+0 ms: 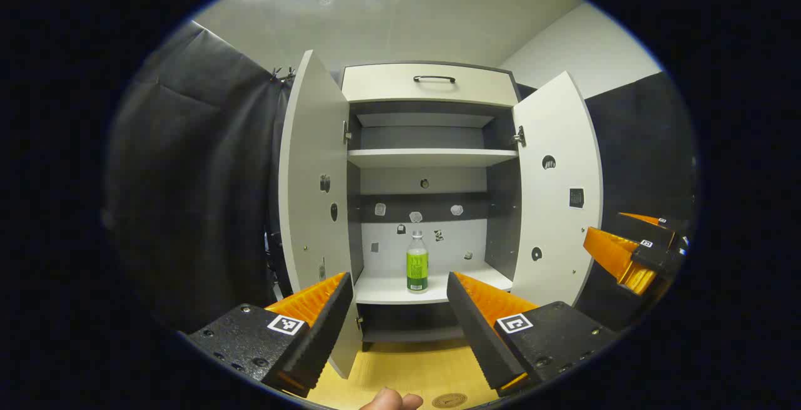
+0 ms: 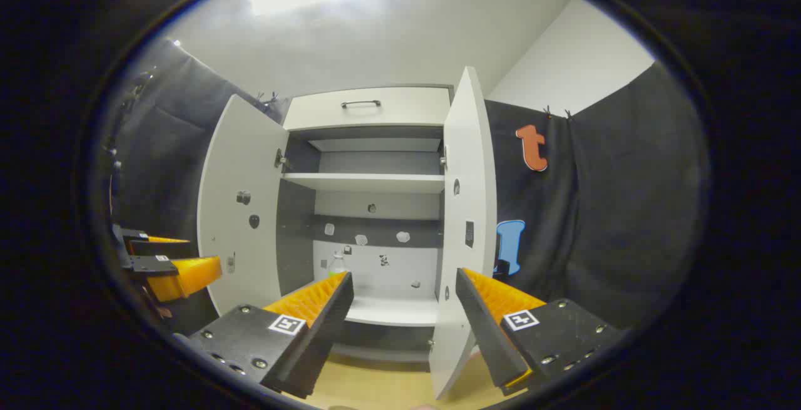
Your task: Grasp the bottle in the cabinet with the left hand and place it on the coaster, then close the right door with the right hand and the left door with the left hand.
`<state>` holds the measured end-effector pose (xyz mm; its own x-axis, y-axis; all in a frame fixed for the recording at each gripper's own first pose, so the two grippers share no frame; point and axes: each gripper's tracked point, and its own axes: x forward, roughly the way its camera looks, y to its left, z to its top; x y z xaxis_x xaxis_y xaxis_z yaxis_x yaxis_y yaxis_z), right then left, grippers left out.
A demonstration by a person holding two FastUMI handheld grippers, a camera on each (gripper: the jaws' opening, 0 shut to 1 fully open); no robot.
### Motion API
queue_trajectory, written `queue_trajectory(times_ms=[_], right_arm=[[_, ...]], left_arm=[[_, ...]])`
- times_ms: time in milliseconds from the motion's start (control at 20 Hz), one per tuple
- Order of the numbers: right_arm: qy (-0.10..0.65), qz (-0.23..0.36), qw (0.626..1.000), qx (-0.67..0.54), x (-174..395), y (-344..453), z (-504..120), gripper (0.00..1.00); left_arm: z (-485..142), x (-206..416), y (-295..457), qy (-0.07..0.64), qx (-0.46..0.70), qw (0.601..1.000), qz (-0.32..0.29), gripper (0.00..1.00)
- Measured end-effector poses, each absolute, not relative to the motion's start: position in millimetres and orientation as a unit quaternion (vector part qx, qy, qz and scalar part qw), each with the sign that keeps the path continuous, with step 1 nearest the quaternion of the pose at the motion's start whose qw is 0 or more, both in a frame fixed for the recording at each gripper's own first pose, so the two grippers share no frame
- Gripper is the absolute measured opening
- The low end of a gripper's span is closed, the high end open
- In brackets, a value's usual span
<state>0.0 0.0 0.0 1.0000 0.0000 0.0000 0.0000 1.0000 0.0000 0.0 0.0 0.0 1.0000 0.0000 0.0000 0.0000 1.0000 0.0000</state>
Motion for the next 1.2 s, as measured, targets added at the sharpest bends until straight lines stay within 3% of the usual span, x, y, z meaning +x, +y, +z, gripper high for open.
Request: queue_trajectory(times_ms=[150, 550, 600, 650, 700, 950, 1000, 1200], right_arm=[[0.000, 0.004, 1.000, 0.001, 0.7, -1.6, 2.4, 0.99], [-0.013, 0.025, 1.000, 0.011, 8.1, 18.0, 17.0, 0.99], [-0.016, 0.025, 0.999, 0.012, 10.2, 19.5, 19.0, 0.95], [-0.017, 0.025, 0.999, 0.009, 13.3, 20.9, 20.4, 0.99], [-0.018, 0.022, 1.000, 0.005, 18.1, 20.9, 20.3, 0.95], [-0.011, 0.014, 1.000, -0.004, 43.0, 25.0, 7.6, 0.95], [-0.011, 0.012, 1.000, -0.008, 49.0, 25.2, 5.2, 0.99], [-0.016, 0.002, 1.000, -0.011, 72.3, 24.4, -3.0, 0.99]], left_arm=[[2.0, -2.4, -7.1, 0.006, -0.001, 1.000, -0.007, 0.96], [9.4, 11.3, 2.7, 0.002, -0.013, 1.000, -0.009, 0.96], [9.9, 16.6, 5.5, 0.000, -0.015, 1.000, -0.007, 0.96], [10.2, 22.9, 7.6, 0.000, -0.015, 1.000, -0.008, 0.96], [8.7, 29.4, 8.3, 0.000, -0.014, 1.000, -0.010, 0.96], [-9.0, 78.6, 8.8, 0.008, -0.011, 1.000, -0.024, 0.96], [-14.3, 89.3, 6.4, 0.012, -0.013, 0.999, -0.028, 0.96], [-30.5, 135.2, -3.4, 0.021, -0.012, 0.999, -0.046, 0.96]])
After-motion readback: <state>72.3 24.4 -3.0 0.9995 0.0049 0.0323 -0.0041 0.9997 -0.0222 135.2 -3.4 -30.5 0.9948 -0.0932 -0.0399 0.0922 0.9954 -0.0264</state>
